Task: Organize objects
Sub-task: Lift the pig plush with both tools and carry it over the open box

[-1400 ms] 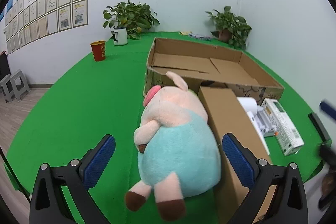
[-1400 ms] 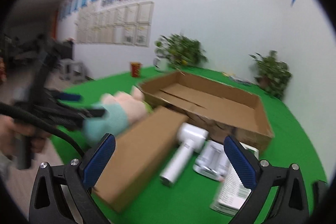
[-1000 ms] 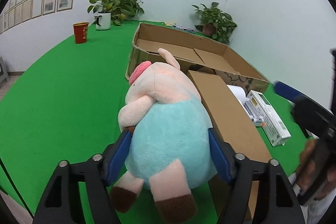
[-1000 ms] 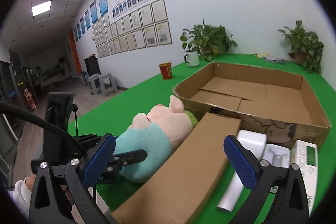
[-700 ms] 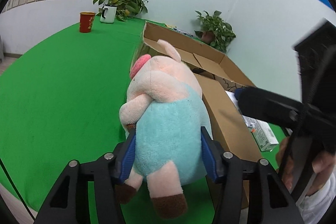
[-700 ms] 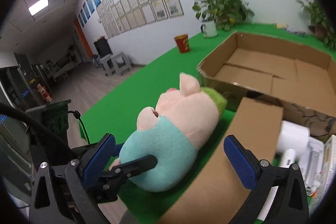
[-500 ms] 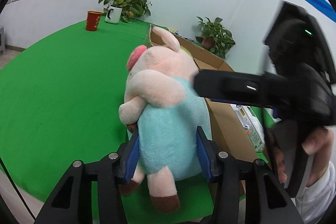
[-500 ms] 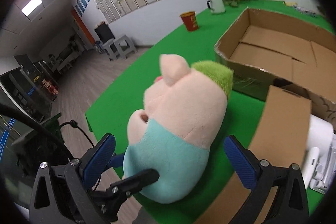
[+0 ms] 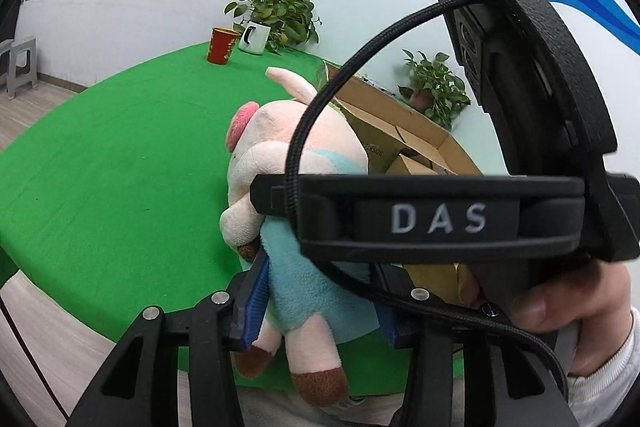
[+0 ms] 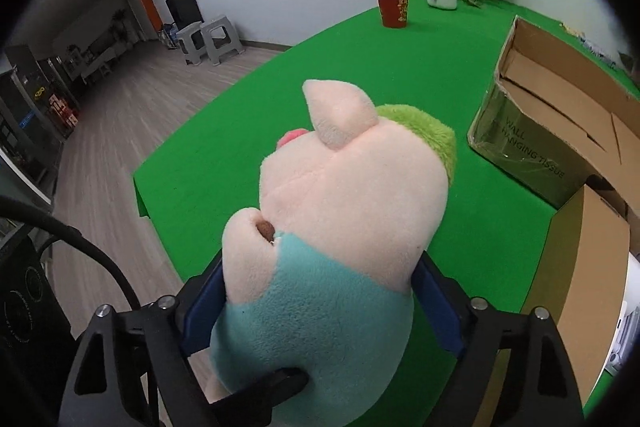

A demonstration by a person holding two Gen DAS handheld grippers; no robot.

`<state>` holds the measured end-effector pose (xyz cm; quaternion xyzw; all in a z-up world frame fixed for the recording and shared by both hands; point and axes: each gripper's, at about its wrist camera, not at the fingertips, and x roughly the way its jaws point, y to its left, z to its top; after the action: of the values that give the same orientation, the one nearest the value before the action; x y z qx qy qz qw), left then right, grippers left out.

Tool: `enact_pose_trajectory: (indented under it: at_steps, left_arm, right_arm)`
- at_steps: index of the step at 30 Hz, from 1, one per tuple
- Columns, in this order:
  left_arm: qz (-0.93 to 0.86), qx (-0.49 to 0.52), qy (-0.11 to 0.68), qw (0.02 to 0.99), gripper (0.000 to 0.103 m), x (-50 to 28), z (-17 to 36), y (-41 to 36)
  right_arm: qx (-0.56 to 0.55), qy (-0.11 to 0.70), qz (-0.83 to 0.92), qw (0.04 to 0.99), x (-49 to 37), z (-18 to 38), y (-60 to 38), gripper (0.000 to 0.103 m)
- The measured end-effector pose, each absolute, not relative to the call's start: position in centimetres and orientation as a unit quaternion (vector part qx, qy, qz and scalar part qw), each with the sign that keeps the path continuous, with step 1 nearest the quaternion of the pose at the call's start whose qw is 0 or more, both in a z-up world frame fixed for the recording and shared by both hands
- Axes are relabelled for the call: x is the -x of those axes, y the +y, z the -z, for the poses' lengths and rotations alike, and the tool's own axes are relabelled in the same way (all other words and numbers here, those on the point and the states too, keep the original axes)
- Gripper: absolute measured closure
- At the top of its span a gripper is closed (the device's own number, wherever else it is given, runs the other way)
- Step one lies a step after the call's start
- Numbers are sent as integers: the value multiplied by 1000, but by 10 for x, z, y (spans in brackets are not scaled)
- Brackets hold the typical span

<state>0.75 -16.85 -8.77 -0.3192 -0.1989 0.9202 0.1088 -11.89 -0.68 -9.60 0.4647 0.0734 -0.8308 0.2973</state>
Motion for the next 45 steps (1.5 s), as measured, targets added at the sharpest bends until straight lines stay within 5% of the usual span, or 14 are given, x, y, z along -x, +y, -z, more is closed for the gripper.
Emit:
enact_pose_trajectory:
  at_steps: [12, 23, 29, 37, 45]
  left_arm:
    - [-938, 302, -134, 109, 62, 4, 61, -133]
    - [-973, 149, -41, 172, 62, 83, -81, -58]
    - [-965, 166, -56, 193, 62, 186, -134, -31]
    - [-953, 221, -62, 198, 62, 280, -121, -20]
    - [-928, 307, -94, 188, 62, 320, -29, -28]
  right_arm:
    - [-422, 22, 857, 294, 118, 79, 25, 34]
    - [-242, 24, 939, 244, 134, -70, 87, 35]
    - [-245, 25, 947, 208, 209, -122, 106, 35]
    - [-295, 22, 934, 199, 270, -90, 116, 35]
    - [-376, -2, 903, 208, 321, -5, 120, 35]
